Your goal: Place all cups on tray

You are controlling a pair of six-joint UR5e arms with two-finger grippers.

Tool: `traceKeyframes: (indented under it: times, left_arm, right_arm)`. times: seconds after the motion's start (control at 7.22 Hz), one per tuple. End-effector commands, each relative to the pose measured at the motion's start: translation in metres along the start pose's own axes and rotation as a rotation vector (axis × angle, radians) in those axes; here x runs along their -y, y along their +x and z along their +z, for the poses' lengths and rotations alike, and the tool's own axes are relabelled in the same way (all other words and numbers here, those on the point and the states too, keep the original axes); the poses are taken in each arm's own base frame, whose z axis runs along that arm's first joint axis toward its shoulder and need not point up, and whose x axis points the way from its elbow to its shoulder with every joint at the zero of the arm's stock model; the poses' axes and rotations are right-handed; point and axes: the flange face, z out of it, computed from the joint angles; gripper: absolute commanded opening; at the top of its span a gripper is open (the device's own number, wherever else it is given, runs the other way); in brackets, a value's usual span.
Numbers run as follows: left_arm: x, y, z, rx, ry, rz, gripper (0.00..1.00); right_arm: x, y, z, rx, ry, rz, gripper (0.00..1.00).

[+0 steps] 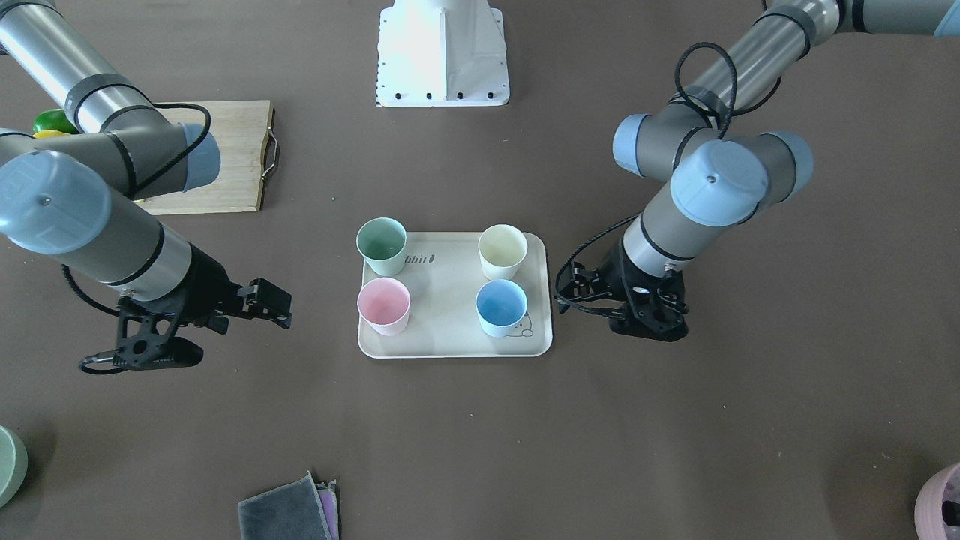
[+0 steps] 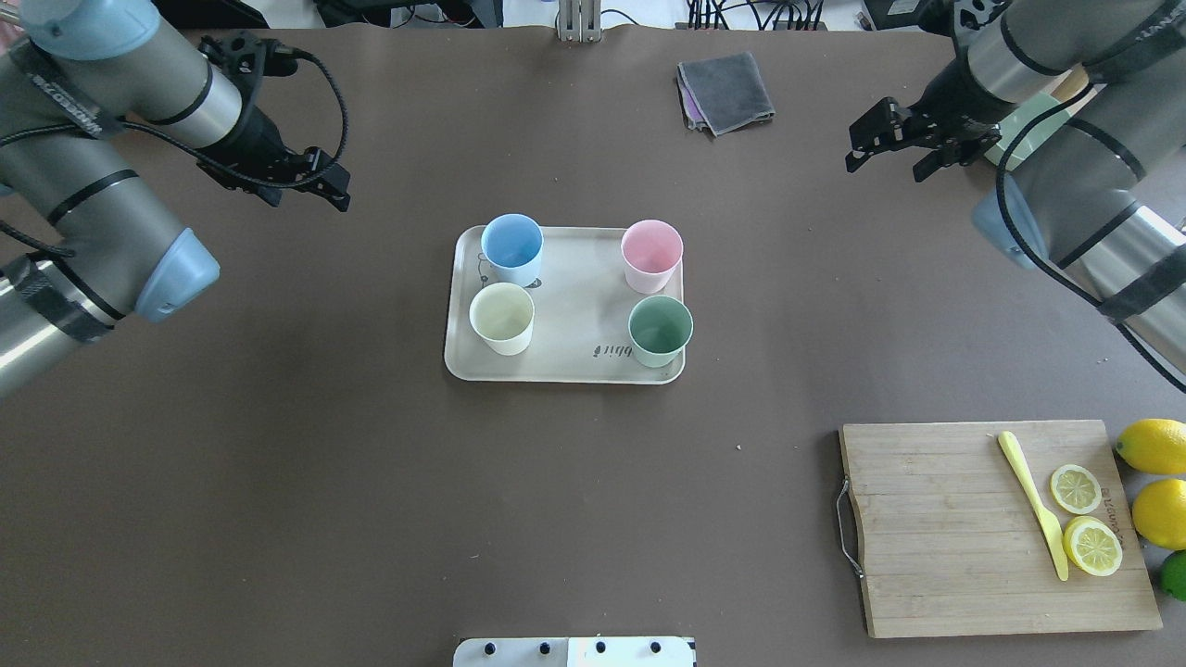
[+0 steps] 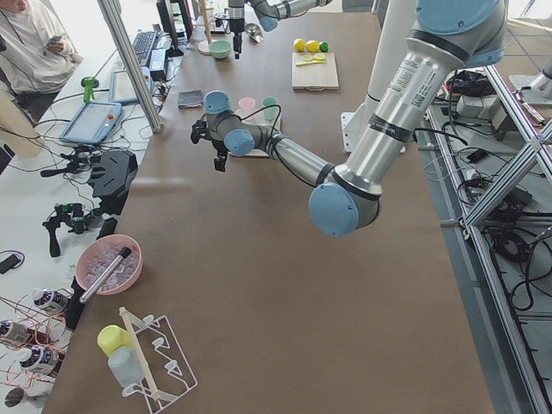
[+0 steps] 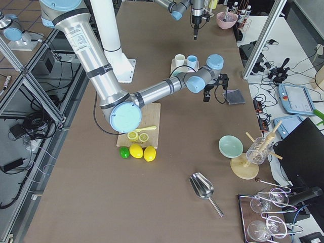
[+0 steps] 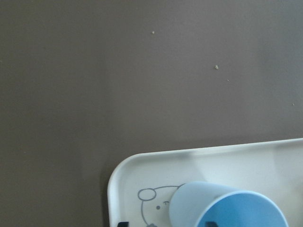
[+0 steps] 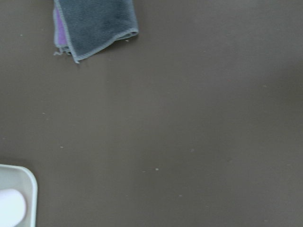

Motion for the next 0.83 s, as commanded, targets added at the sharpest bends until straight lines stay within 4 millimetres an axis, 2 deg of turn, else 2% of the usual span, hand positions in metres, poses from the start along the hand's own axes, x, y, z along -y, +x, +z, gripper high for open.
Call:
traceKeyframes:
  times: [0.0,0.28,0.42,0.55,0.69]
  left_arm:
    - [-0.035,-0.117,-0.042,0.025,-0.025,0.046,0.98]
    - [-0.076,-0.223,-0.066,0.079,-0.032,0.083,0.98]
    - [-0.096,-0.263,-0.081,0.1,-0.025,0.101,0.98]
    - [-0.117,-0.285,-0.08,0.118,-0.04,0.107,0.98]
    - [-0.137,-0.291,-0.082,0.125,-0.046,0.095,0.98]
  right_arm:
    - [-0.024,0.104,-0.031,-0.033,0.017,-0.048,1.0]
    - [-0.05,0.182,-0.046,-0.052,0.008,-0.057,1.0]
    - [-0.064,0.215,-0.051,-0.067,0.006,-0.069,1.0]
    - [-0.075,0.229,-0.059,-0.073,0.014,-0.08,1.0]
    - [-0.081,0.237,-0.051,-0.095,0.003,-0.086,1.0]
